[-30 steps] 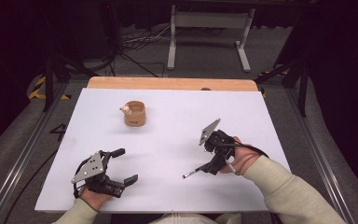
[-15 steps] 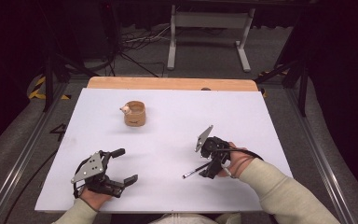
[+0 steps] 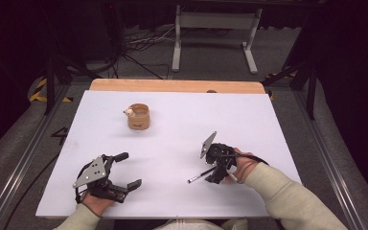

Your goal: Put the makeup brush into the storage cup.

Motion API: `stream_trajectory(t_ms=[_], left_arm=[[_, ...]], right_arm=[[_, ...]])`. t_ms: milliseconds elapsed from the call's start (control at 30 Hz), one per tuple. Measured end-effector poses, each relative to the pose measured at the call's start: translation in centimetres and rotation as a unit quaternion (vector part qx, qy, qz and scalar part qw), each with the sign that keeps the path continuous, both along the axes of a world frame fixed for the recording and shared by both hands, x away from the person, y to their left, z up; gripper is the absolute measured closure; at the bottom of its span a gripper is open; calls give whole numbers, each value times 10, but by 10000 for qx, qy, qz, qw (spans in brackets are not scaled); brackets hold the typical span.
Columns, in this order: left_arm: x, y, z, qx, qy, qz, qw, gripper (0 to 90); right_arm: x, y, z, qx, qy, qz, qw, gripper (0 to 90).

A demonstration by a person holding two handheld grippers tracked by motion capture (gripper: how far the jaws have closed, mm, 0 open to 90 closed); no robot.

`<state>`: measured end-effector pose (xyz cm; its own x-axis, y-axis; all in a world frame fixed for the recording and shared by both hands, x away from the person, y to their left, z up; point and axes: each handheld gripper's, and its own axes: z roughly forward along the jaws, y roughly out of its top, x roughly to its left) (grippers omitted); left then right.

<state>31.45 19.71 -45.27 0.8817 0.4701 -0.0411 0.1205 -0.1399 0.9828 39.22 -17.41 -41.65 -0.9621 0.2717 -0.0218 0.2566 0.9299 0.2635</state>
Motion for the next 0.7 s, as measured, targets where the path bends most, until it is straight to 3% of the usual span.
stream_trajectory(t_ms=[333,700], left_arm=[[0,0,0,-15,19,-16,10000,18],[-1,0,0,-39,18,-26,10000,18]], right_arm=[[3,0,-6,-98,69,31,9999,264],[4,1,-6,-172,84,138,9997,435]])
